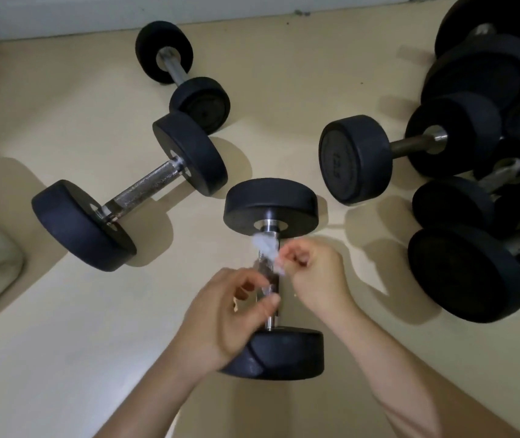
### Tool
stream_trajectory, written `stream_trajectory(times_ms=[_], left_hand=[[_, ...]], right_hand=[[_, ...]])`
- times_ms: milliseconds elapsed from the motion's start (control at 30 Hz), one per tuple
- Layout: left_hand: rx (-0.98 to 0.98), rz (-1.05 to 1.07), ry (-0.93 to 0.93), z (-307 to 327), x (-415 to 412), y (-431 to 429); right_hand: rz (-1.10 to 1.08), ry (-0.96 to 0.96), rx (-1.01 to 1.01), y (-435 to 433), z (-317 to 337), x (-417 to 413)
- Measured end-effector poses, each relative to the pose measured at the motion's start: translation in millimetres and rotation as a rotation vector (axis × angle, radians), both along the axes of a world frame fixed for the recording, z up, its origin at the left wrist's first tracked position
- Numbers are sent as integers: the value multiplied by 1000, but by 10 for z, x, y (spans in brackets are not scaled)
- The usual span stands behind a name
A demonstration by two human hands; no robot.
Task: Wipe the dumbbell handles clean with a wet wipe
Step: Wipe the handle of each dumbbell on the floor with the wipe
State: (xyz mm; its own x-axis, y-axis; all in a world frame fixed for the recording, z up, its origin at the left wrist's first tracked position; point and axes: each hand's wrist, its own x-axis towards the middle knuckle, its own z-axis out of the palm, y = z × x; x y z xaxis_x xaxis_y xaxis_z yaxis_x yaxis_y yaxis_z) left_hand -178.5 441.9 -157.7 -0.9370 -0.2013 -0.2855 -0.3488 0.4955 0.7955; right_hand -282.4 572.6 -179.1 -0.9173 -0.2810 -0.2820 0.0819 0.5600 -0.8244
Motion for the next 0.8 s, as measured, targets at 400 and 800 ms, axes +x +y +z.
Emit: stream_trajectory(times_ms=[400,800], left_hand=[[-234,-214,-3,50,582,-317],[-567,-179,-16,131,525,199]], right_hand=[[40,69,-97,-493,14,-72],[58,71,-7,-269,29,-37]])
